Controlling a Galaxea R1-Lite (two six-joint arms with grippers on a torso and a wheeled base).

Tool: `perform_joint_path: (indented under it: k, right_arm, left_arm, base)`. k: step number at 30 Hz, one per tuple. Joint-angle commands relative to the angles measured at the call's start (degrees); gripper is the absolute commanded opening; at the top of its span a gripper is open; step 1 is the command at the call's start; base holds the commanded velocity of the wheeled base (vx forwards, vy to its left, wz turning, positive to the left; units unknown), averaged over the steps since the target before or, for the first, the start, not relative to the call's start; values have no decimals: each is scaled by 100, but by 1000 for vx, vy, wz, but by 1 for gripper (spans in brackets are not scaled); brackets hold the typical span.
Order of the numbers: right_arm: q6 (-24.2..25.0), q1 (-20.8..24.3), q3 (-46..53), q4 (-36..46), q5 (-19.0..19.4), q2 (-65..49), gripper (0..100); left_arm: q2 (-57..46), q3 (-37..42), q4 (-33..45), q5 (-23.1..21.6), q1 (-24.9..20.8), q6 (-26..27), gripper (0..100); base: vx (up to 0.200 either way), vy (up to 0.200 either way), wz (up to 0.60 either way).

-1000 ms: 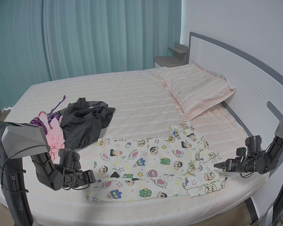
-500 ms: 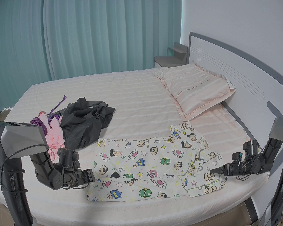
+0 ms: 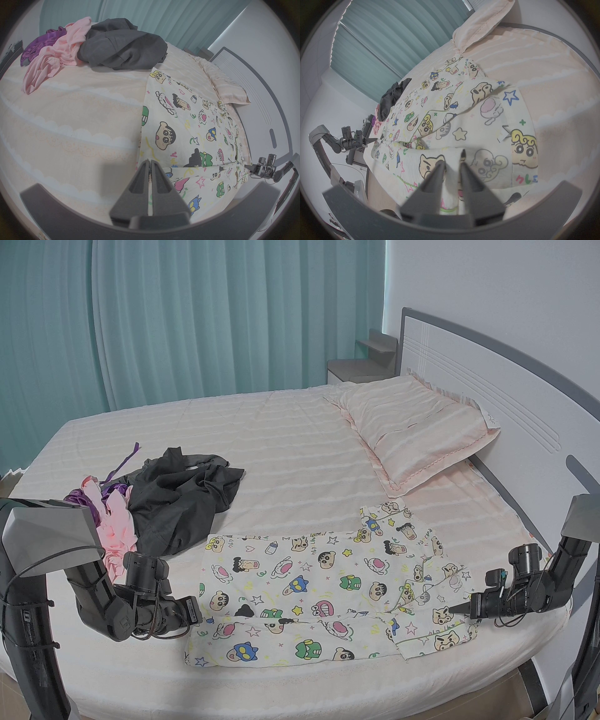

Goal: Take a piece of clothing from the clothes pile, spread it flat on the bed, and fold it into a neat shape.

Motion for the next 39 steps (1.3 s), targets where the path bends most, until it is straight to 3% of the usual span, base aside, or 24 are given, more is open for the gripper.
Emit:
perform_joint_path:
  k: [1,9,29,30,31,32,39]
  right_arm:
    - [35,-40,-85,-12,10,-37,0]
    - [562,-101,-472,-20,10,-239,0]
    - [720,-136,-1017,-12,-61,200,0]
    - [764,-136,-1034,-12,-69,209,100]
    - [773,-136,-1043,-12,-69,209,100]
    - [773,-136,-1034,-12,-69,209,100]
    - [817,-171,-938,-20,-184,-37,100]
  left_arm:
    - [19,-31,0,8,0,1,0]
    - [142,-137,26,403,-9,1,0]
    - [335,-357,35,544,-9,-7,0]
    - [335,-374,44,544,-9,-16,0]
    - [335,-374,44,544,-9,-16,0]
    - [327,-374,52,544,-9,-34,100]
    - [177,-295,70,544,35,-236,100]
  base:
    - [0,0,0]
    - [0,0,0]
    - [0,0,0]
    - [0,0,0]
    - [0,0,0]
    - [0,0,0]
    - [0,0,0]
